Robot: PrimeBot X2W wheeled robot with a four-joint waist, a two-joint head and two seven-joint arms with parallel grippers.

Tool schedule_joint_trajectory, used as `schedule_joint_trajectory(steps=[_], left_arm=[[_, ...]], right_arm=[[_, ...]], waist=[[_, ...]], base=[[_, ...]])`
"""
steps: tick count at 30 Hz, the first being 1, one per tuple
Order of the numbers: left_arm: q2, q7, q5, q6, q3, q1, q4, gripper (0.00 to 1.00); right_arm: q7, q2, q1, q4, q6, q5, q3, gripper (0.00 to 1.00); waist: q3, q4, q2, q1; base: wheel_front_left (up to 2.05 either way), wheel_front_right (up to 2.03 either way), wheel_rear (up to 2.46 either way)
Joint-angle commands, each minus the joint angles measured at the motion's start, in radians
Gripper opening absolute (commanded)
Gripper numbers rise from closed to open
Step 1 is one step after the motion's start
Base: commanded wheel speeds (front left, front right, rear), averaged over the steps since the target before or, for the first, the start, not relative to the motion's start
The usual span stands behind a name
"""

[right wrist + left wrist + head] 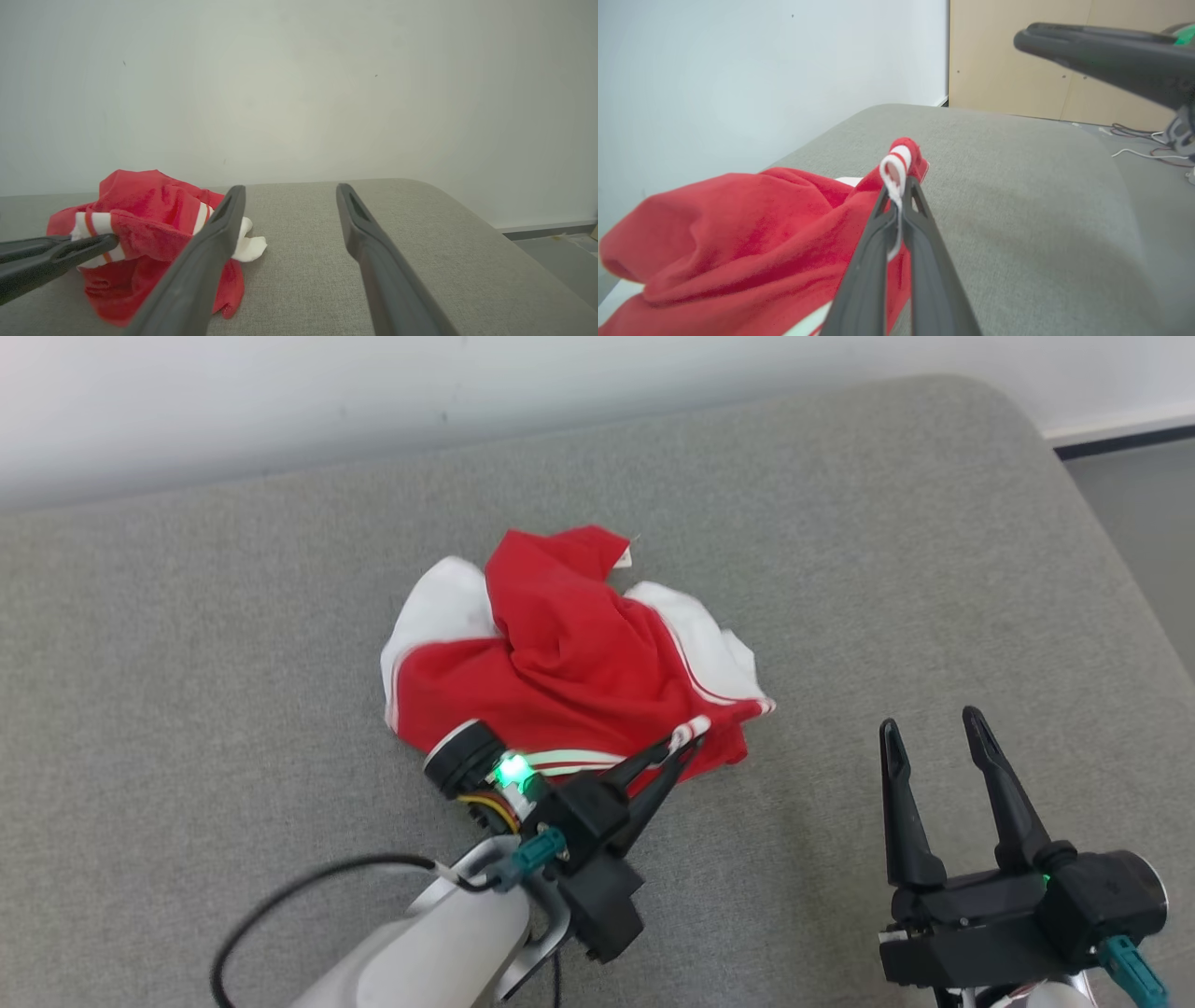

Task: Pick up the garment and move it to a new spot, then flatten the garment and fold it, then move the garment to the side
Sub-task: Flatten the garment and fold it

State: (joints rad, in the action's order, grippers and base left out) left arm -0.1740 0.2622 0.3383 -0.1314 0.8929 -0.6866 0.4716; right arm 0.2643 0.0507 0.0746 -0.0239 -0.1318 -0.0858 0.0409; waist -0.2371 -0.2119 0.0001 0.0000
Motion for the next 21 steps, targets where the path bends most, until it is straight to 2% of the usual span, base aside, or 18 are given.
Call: schedule_joint_trajectory(steps=[1,8,14,17,21], left_arm=[[0.005,0.002,0.019,0.002,0.003,-0.023,-0.015,0.0],[0.005,0.002,0.223,0.002,0.039,-0.2,-0.102,0.0],[0.007,-0.007,0.442,0.002,0.022,-0.437,-0.085,0.0],[-0.017,-0.004,0.469,0.002,0.023,-0.551,-0.049,0.0],[-0.089,0.0,0.478,0.002,0.015,-0.612,0.045,0.0]], right_arm=[[0.001,0.0,-0.015,0.001,0.002,-0.006,-0.001,1.0],[0.001,-0.001,-0.056,0.019,0.002,-0.014,0.003,1.0],[0.001,0.0,-0.082,0.025,0.002,-0.028,0.012,1.0],[0.001,0.0,-0.088,0.024,0.002,-0.038,0.001,1.0],[0.001,-0.001,-0.086,0.021,0.002,-0.045,0.0,1.0]], waist=[[0.047,-0.014,-0.0001,0.0],[0.15,-0.045,-0.0001,0.0],[0.198,-0.098,-0.0001,0.0],[0.201,-0.116,-0.0001,0.0],[0.189,-0.136,-0.0001,0.0]], base=[[0.0,0.0,0.0],[0.0,0.0,0.0],[0.0,0.0,0.0],[0.0,0.0,0.0],[0.0,0.0,0.0]])
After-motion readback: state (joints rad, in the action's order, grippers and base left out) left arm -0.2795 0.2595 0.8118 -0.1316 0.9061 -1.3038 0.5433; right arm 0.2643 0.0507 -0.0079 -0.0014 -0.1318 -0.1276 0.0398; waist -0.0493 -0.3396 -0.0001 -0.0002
